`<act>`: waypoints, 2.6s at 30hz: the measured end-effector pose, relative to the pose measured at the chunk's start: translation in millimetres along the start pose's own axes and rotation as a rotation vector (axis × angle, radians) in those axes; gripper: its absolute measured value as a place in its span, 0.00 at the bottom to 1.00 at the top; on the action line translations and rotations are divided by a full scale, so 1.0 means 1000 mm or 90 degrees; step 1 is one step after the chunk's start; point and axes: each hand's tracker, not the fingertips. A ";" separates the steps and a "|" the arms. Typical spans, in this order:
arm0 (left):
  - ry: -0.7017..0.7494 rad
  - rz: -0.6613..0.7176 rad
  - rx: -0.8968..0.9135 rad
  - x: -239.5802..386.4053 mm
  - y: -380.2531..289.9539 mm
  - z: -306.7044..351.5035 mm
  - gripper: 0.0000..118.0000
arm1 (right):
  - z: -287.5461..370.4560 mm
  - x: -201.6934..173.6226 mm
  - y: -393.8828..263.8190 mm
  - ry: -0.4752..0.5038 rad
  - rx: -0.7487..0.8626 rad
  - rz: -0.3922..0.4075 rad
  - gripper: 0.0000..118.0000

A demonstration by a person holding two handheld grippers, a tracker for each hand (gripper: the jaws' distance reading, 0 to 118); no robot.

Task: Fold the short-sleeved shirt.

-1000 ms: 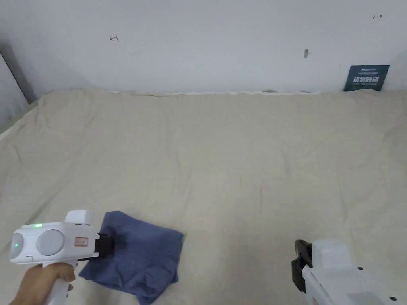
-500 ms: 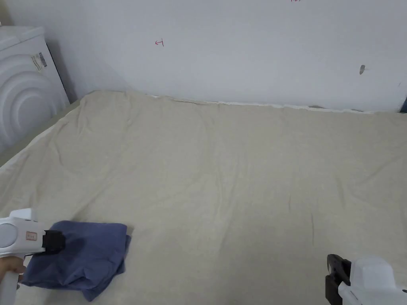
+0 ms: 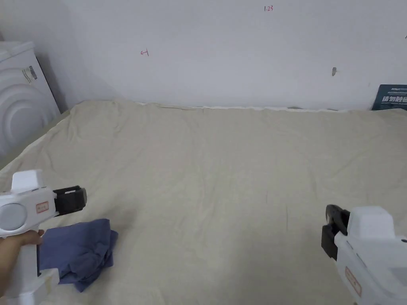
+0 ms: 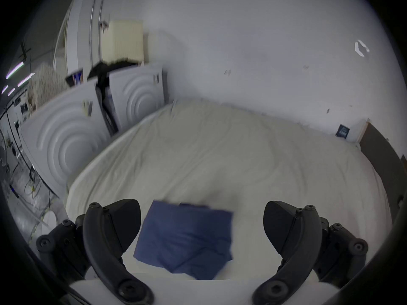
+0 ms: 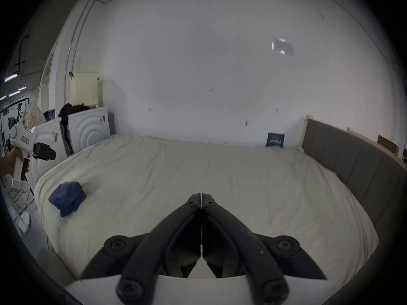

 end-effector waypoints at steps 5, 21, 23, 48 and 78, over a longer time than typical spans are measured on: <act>-0.036 -0.013 0.124 0.059 0.016 0.070 0.97 | 0.036 0.023 0.030 -0.023 0.070 0.000 0.02; -0.114 -0.077 0.381 0.227 -0.030 0.167 0.72 | 0.109 0.084 0.063 -0.120 0.187 0.024 0.02; -0.134 -0.072 0.392 0.234 -0.038 0.167 0.42 | 0.112 0.089 0.061 -0.124 0.191 0.025 0.02; -0.195 -0.094 0.363 0.253 -0.057 0.167 0.00 | 0.117 0.097 0.054 -0.136 0.188 0.020 0.02; -0.192 -0.095 0.364 0.242 -0.057 0.169 0.00 | 0.121 0.087 0.057 -0.129 0.192 0.024 0.02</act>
